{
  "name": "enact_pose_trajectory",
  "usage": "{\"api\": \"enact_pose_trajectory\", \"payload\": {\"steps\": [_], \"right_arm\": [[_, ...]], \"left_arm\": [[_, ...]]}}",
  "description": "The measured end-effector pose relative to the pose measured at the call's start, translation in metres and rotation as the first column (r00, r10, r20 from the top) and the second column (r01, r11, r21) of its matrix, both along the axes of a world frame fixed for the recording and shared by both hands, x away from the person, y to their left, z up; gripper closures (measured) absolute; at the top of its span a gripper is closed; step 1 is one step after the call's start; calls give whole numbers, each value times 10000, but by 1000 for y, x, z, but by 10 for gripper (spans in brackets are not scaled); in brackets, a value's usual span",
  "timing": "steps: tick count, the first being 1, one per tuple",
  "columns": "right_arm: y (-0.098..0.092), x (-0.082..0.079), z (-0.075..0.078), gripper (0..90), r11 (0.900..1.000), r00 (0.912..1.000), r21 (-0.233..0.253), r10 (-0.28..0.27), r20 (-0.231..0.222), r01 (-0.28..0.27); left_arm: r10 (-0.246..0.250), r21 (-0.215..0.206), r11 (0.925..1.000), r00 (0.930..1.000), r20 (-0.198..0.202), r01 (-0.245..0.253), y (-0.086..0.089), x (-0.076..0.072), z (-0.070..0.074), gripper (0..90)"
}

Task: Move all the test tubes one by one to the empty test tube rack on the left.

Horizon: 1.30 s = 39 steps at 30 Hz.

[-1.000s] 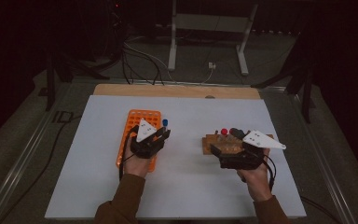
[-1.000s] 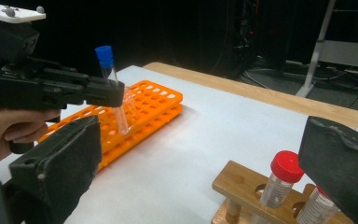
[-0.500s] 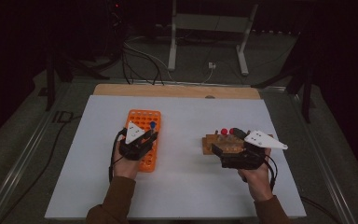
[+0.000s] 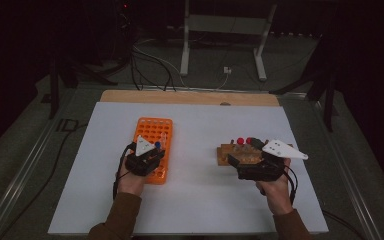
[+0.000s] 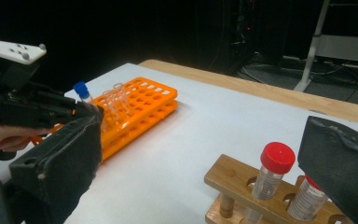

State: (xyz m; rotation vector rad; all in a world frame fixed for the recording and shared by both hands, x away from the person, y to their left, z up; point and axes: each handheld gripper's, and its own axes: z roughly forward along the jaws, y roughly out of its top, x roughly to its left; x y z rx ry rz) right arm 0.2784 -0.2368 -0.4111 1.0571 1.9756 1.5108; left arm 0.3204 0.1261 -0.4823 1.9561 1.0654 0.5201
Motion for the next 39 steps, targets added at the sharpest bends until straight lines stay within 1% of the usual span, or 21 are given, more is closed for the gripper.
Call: {"api": "enact_pose_trajectory", "payload": {"steps": [5,7,8,10,11,14,16,18,19,21,23,25,27,29,33,35,36,39], "right_arm": [[-1,1,-1,0,10000,10000,-15,-21,-33,21],[-1,1,-1,0,10000,10000,-21,-41,-61,41],[-2,2,-2,0,10000,10000,-39,-62,-60,62],[-2,2,-2,0,9998,9999,-169,-111,-6,111],[-1,1,-2,0,9997,9999,-232,-125,21,126],[-2,2,-2,0,9996,9999,-236,-134,41,135],[-2,2,-2,0,9994,9998,-293,-163,63,165],[-3,2,-2,0,9995,9998,-271,-188,34,189],[-3,3,-3,0,9994,9998,-284,-196,33,197],[-5,3,-3,0,9991,9997,-338,-250,71,252],[-4,3,-3,0,9979,9993,-544,-336,145,343],[-5,4,-4,0,9976,9993,-597,-341,155,350],[-6,5,-6,0,9968,9991,-675,-409,127,417],[-8,7,-8,0,9961,9987,-722,-499,112,506],[-15,10,-10,0,9932,9968,-848,-792,111,798],[-19,11,-10,0,9914,9951,-860,-972,161,983],[-22,12,-10,0,9907,9940,-818,-1079,163,1089],[-32,15,-9,8,9898,9917,-617,-1280,80,1282]], "left_arm": [[44,350,9994,9999,-119,-40,-4,1,1,776],[113,425,9990,9998,-185,-105,-6,1,1,776],[105,537,9985,9997,-218,-93,-7,2,0,776],[128,743,9972,9994,-320,-104,-10,3,-2,776],[153,781,9969,9994,-312,-128,-10,3,-3,776],[211,703,9974,9992,-351,-186,-10,4,-3,776],[170,731,9972,9992,-351,-144,-10,4,-2,773],[219,674,9975,9991,-372,-194,-10,3,-2,760],[311,620,9977,9988,-377,-287,-10,2,-2,720],[306,360,9989,9984,-473,-289,-8,0,-1,662],[397,147,9991,9983,-430,-391,-5,-3,1,617],[385,-203,9990,9986,-374,-393,-2,-6,4,562],[282,-678,9972,9993,-261,-299,2,-9,8,497],[289,-970,9948,9995,-139,-302,5,-12,12,435],[443,-1237,9915,9987,248,-409,11,-19,18,255],[584,-1449,9881,9976,382,-523,15,-21,20,169],[603,-1611,9856,9971,458,-522,18,-23,22,145],[769,-2103,9757,9952,613,-624,24,-26,27,55]]}}
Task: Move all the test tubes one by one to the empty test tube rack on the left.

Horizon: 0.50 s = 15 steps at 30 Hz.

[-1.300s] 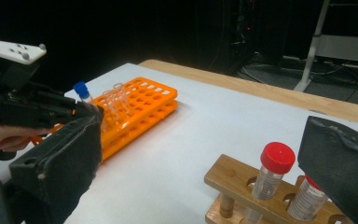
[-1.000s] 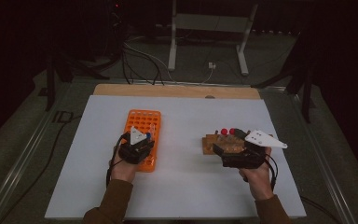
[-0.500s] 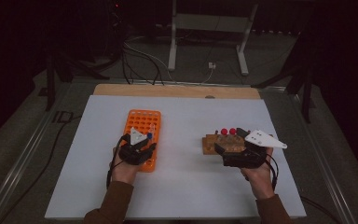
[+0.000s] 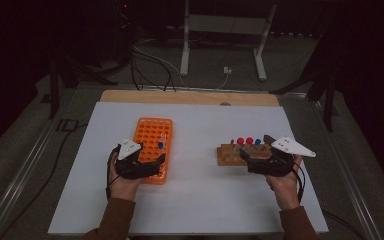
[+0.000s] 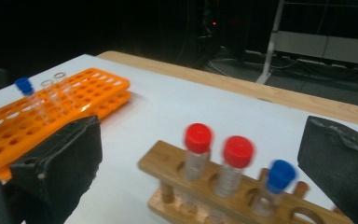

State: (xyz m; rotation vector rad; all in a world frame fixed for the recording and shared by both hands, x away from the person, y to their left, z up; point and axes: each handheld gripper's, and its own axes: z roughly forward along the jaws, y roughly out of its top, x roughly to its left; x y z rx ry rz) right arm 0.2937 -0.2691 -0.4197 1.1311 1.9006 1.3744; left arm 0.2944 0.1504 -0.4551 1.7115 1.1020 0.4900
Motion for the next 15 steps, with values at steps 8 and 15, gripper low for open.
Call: {"api": "enact_pose_trajectory", "payload": {"steps": [8,15], "right_arm": [[-26,9,-3,47,9969,9973,348,-701,-210,708],[-38,15,-19,385,9934,9933,432,-1044,-491,1066]], "left_arm": [[127,-448,9989,9993,357,-111,8,-4,9,5],[128,-493,9987,9994,335,-112,8,-4,9,5]]}}
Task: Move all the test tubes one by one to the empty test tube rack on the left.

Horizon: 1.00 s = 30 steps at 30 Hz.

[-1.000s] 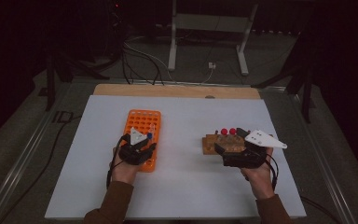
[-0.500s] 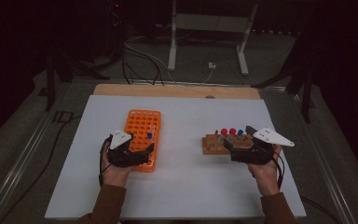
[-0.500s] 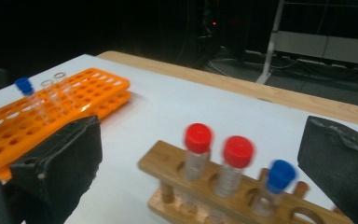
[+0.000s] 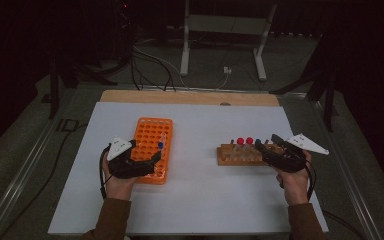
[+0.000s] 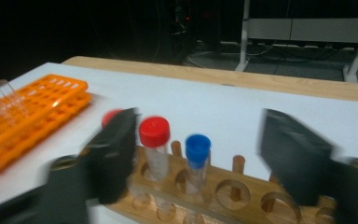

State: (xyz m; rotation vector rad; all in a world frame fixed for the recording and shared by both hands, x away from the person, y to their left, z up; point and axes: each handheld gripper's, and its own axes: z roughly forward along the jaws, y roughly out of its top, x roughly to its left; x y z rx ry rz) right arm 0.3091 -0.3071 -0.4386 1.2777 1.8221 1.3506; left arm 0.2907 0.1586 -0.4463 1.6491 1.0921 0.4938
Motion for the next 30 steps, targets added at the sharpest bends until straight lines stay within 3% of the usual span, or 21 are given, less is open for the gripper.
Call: {"api": "enact_pose_trajectory", "payload": {"steps": [4,12,17,30], "right_arm": [[0,4,-9,534,9999,9998,-80,-79,-172,78],[12,15,-20,649,9971,9983,-759,-135,-564,91],[18,19,-29,733,9962,9959,-852,-274,-866,200],[24,14,-30,764,9885,9986,-1509,-213,-478,139]], "left_arm": [[-27,40,10000,10000,-33,27,-1,1,-1,5],[-39,316,9995,9999,-115,43,-4,1,-3,5],[-72,357,9993,9999,-128,77,-5,1,-3,5],[-156,370,9992,9998,-140,161,-8,1,-4,5]]}}
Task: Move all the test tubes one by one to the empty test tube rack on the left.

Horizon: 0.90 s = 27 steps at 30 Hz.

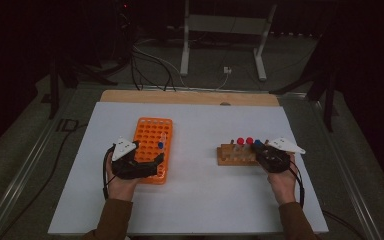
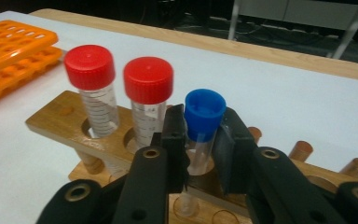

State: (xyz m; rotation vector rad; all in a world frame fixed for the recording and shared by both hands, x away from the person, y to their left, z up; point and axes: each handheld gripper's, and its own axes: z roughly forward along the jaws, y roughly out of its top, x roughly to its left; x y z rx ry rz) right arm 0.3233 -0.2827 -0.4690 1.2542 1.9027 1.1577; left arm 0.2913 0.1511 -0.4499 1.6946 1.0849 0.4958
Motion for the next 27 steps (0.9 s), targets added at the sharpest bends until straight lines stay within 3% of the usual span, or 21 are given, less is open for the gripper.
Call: {"api": "enact_pose_trajectory", "payload": {"steps": [4,13,27], "right_arm": [[1,-1,1,767,10000,10000,15,70,56,-70],[-8,-7,15,767,9979,9994,652,33,353,-56],[-12,-28,58,768,9927,9873,1185,15,1589,-205]], "left_arm": [[-10,6,10000,10000,-9,10,-1,0,0,5],[-41,-15,10000,10000,-29,41,-1,0,0,5],[-165,-43,9999,9999,28,165,-4,-1,1,5]]}}
